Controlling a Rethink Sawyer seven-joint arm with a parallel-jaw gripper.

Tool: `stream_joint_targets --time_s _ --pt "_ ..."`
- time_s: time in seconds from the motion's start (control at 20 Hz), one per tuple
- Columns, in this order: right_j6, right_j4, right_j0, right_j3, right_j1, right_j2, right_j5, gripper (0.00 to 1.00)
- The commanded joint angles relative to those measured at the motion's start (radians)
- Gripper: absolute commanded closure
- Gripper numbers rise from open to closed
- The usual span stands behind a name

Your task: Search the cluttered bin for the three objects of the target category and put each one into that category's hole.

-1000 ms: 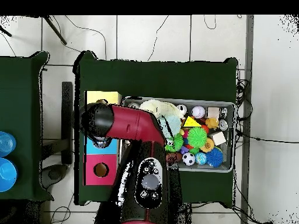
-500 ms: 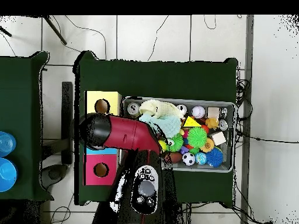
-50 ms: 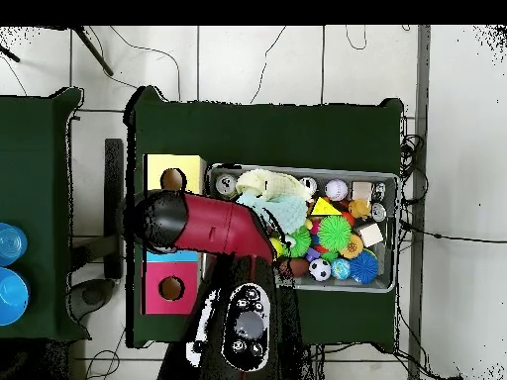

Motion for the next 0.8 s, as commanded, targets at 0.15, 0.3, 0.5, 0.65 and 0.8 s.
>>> stream_joint_targets --time_s 0.15,0.3,0.5,0.65,0.8 --pt "0.2 0.045 -0.034 0.023 0.007 0.038 0.083 1.0" --pt "0.212 0.066 -0.012 0.087 -0.032 0.045 0.055 1.0" --pt "0.225 0.086 0.012 0.131 -0.031 0.054 -0.005 1.0" --pt "0.24 0.096 0.039 0.147 -0.027 0.049 -0.034 1.0" --pt "0.245 0.098 0.053 0.138 -0.027 0.036 -0.024 1.0"
